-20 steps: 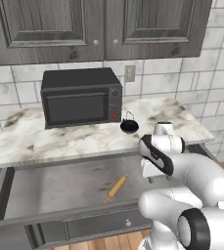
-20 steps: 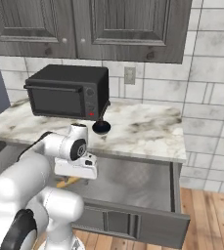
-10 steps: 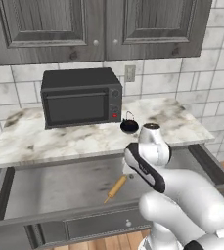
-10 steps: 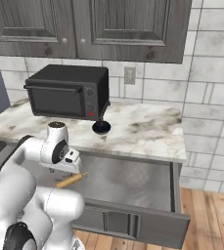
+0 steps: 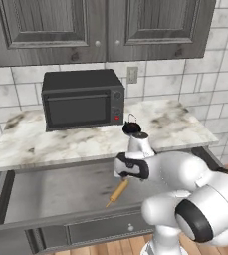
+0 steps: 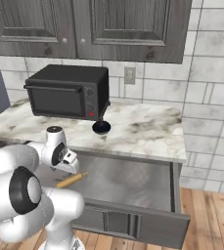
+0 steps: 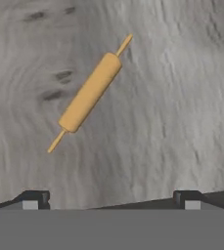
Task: Pick the rolling pin from the drawer and place it on the counter.
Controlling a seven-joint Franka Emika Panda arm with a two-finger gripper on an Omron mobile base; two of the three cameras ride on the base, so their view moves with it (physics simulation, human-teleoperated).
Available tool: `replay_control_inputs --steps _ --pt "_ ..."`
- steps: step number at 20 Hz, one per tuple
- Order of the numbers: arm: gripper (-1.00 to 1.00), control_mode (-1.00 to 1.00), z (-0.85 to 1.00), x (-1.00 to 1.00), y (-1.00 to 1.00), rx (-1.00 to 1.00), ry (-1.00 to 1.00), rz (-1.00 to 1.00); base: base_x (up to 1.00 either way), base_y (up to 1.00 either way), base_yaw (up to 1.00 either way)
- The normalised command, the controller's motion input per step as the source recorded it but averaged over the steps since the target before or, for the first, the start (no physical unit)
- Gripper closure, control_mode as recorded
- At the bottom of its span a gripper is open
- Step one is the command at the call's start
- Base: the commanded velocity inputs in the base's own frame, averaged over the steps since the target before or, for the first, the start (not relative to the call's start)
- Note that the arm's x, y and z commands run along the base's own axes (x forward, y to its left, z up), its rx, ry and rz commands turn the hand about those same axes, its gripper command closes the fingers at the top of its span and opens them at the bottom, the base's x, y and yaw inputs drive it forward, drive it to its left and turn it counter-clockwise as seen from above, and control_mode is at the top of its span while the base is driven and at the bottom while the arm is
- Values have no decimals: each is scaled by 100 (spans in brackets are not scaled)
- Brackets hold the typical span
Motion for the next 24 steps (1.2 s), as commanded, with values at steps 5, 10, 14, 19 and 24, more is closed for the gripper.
replay_control_inputs --steps 5,10,14,19,24 --pt "-100 -100 -57 43 14 -4 10 -5 0 0 0" --pt "-100 -100 -60 49 27 -5 5 -2 0 0 0" --pt "-100 -100 -60 52 22 -2 1 -1 0 0 0" --pt "-100 -100 -56 42 6 0 0 -1 0 0 0" --pt "-100 -100 -49 45 10 0 0 -1 0 0 0"
